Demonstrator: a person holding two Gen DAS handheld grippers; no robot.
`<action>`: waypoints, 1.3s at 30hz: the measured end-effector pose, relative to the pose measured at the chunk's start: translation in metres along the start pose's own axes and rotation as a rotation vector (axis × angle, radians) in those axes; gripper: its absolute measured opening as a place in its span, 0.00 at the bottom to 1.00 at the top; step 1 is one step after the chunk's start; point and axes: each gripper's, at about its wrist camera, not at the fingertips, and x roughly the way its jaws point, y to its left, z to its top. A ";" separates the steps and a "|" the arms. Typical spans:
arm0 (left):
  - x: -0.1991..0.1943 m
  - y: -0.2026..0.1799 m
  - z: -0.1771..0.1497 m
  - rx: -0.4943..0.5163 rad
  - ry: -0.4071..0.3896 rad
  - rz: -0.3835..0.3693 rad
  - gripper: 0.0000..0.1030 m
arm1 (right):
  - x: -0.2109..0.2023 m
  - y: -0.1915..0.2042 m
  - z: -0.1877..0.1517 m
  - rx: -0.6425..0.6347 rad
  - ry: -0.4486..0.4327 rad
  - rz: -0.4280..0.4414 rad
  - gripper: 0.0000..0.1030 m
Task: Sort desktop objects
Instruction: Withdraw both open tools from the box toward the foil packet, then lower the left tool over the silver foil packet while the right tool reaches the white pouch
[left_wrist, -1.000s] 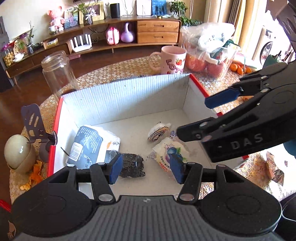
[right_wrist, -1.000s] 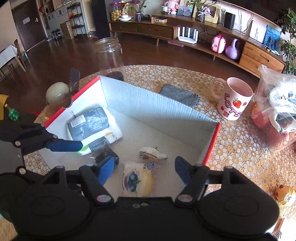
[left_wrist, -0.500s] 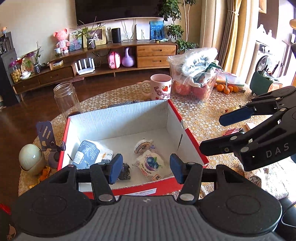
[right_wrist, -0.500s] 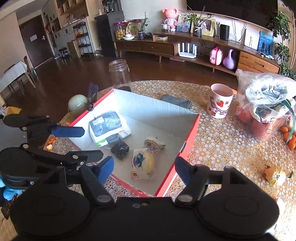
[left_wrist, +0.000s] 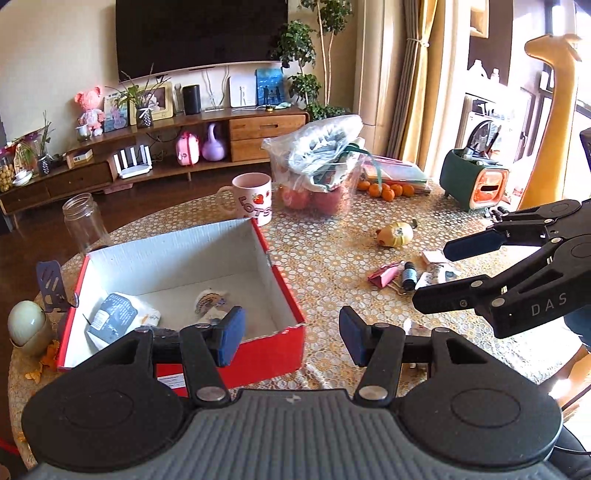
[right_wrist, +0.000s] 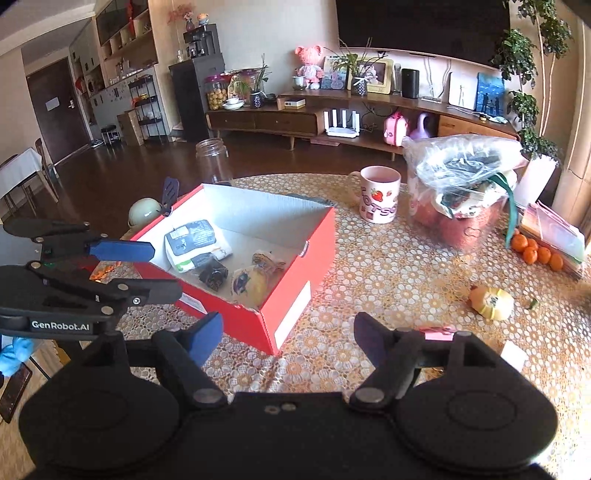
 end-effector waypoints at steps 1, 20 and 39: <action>-0.001 -0.008 -0.002 0.007 -0.009 -0.006 0.53 | -0.005 -0.004 -0.006 0.007 -0.007 -0.011 0.76; 0.001 -0.105 -0.028 0.039 -0.087 -0.092 0.77 | -0.072 -0.057 -0.100 0.085 -0.164 -0.194 0.88; 0.048 -0.162 -0.062 0.141 -0.054 -0.172 1.00 | -0.084 -0.110 -0.161 0.197 -0.173 -0.323 0.96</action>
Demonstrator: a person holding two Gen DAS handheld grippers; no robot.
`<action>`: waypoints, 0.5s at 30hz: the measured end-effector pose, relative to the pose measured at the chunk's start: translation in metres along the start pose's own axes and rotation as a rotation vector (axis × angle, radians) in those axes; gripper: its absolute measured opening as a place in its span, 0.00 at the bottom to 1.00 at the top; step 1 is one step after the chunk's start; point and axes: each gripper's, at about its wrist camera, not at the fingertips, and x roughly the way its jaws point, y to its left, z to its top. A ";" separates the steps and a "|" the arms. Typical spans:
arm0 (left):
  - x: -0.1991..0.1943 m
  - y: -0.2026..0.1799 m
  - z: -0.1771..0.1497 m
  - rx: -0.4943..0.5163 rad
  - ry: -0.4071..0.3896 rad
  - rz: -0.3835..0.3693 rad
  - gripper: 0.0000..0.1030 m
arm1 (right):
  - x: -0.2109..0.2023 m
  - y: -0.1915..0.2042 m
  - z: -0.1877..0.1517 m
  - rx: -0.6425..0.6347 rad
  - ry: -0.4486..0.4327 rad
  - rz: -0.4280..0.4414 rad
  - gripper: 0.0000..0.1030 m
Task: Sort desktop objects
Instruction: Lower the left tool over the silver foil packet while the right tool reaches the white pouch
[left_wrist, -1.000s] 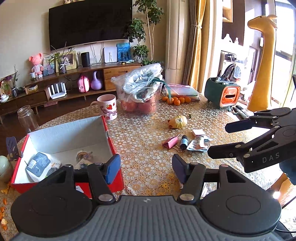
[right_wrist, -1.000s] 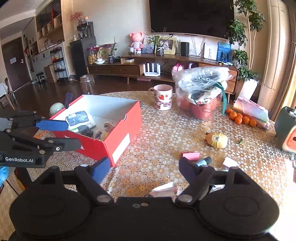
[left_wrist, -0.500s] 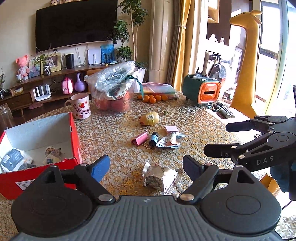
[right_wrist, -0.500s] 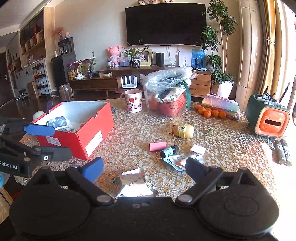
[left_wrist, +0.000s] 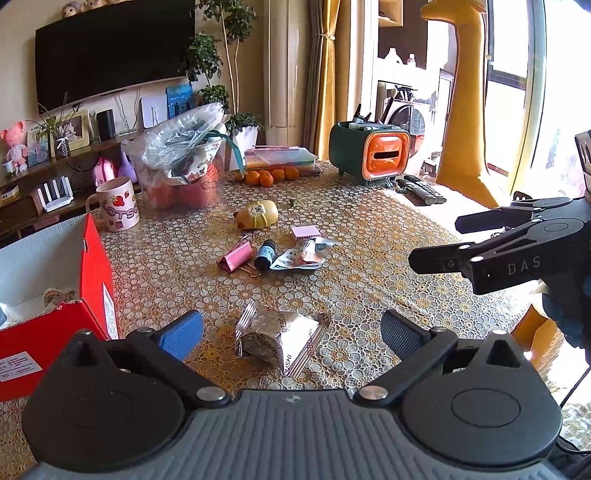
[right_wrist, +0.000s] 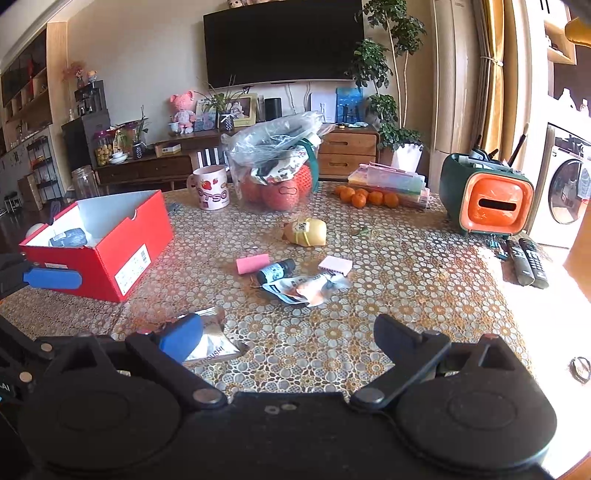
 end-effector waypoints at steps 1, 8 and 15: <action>0.003 0.000 -0.001 0.002 0.003 0.005 1.00 | 0.001 -0.002 -0.001 0.002 0.001 -0.004 0.96; 0.027 -0.001 -0.006 0.022 0.021 0.008 1.00 | 0.020 -0.014 -0.002 0.000 0.014 -0.029 0.96; 0.057 -0.003 -0.008 0.055 0.050 -0.007 1.00 | 0.048 -0.020 0.001 0.001 0.037 -0.036 0.96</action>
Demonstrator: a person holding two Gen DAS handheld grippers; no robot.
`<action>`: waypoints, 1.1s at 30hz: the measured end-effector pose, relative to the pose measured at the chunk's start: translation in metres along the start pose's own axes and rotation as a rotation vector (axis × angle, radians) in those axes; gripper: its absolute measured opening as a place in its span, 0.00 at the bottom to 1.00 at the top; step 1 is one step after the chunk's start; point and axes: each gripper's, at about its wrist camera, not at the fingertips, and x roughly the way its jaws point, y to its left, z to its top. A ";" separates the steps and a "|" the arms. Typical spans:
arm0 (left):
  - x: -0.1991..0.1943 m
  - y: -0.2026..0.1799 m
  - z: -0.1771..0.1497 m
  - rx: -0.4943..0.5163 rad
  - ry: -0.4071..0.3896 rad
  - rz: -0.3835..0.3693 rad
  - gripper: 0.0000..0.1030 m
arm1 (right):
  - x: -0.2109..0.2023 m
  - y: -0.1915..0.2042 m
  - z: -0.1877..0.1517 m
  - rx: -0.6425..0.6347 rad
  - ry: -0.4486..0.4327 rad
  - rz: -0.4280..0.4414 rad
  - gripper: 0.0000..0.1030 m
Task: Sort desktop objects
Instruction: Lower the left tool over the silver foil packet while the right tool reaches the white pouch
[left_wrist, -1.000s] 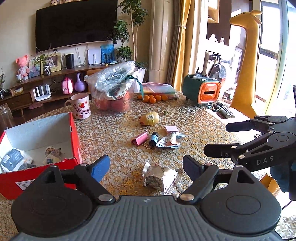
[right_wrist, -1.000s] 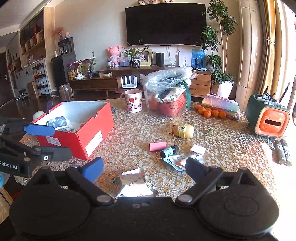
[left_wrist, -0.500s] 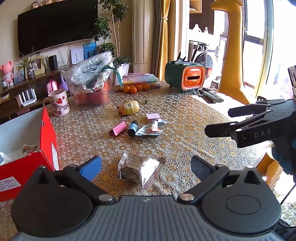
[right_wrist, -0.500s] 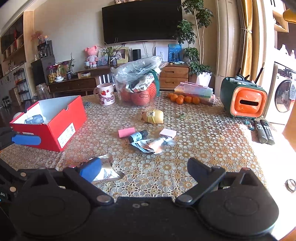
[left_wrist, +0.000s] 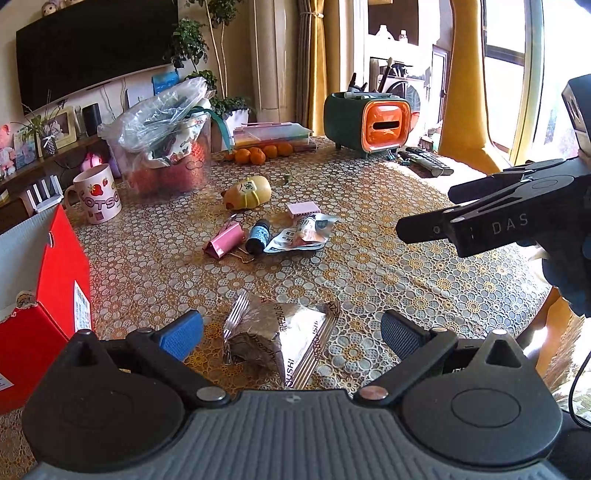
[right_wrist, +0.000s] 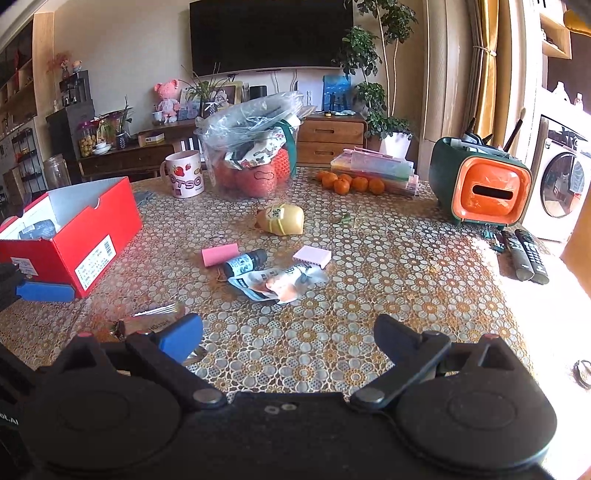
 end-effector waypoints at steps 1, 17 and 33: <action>0.004 0.000 0.000 0.003 0.004 -0.001 1.00 | 0.005 -0.001 0.002 -0.001 0.003 -0.003 0.96; 0.053 0.013 -0.003 0.040 0.067 -0.045 1.00 | 0.080 -0.006 0.033 0.025 0.054 -0.069 0.96; 0.079 0.028 -0.011 -0.005 0.129 -0.107 1.00 | 0.156 -0.009 0.035 0.101 0.137 -0.136 0.93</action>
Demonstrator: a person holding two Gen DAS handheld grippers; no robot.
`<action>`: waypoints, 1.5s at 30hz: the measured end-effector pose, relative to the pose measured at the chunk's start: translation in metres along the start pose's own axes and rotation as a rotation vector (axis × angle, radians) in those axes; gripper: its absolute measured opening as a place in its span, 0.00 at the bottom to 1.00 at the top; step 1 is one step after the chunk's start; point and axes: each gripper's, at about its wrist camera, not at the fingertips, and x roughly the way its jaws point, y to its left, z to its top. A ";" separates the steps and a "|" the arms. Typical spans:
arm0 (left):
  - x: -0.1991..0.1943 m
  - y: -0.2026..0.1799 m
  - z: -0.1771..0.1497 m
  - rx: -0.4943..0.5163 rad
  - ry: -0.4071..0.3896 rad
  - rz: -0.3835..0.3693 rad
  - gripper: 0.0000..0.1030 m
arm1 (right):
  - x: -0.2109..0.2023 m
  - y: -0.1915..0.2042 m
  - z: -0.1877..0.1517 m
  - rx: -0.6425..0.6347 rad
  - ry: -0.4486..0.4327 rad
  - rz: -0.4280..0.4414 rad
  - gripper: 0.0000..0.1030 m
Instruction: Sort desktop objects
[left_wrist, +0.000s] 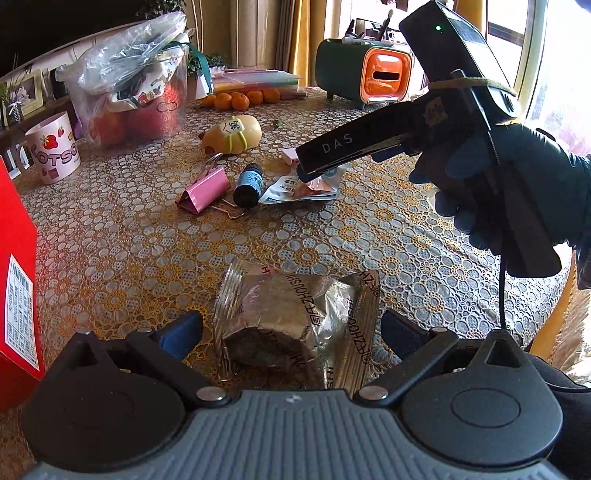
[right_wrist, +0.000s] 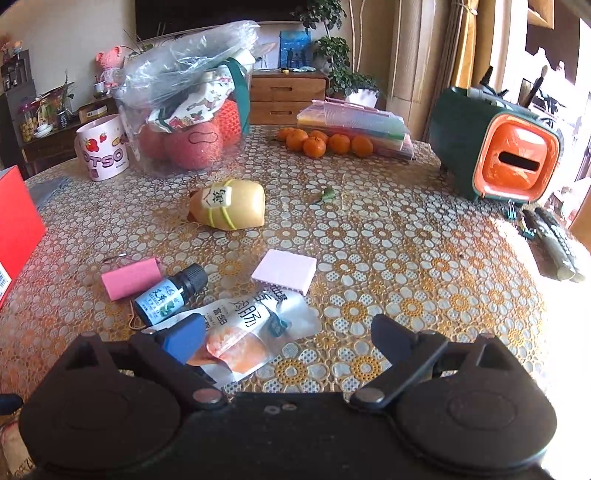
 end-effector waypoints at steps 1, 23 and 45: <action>0.001 0.001 0.000 -0.001 0.001 -0.002 1.00 | 0.003 -0.001 0.000 0.017 0.008 0.003 0.93; 0.010 0.002 -0.006 0.026 0.022 0.023 0.99 | 0.018 0.009 0.000 0.069 0.011 0.023 0.66; -0.008 0.004 0.000 -0.044 -0.005 0.075 0.57 | -0.024 -0.013 -0.002 0.162 -0.041 0.113 0.00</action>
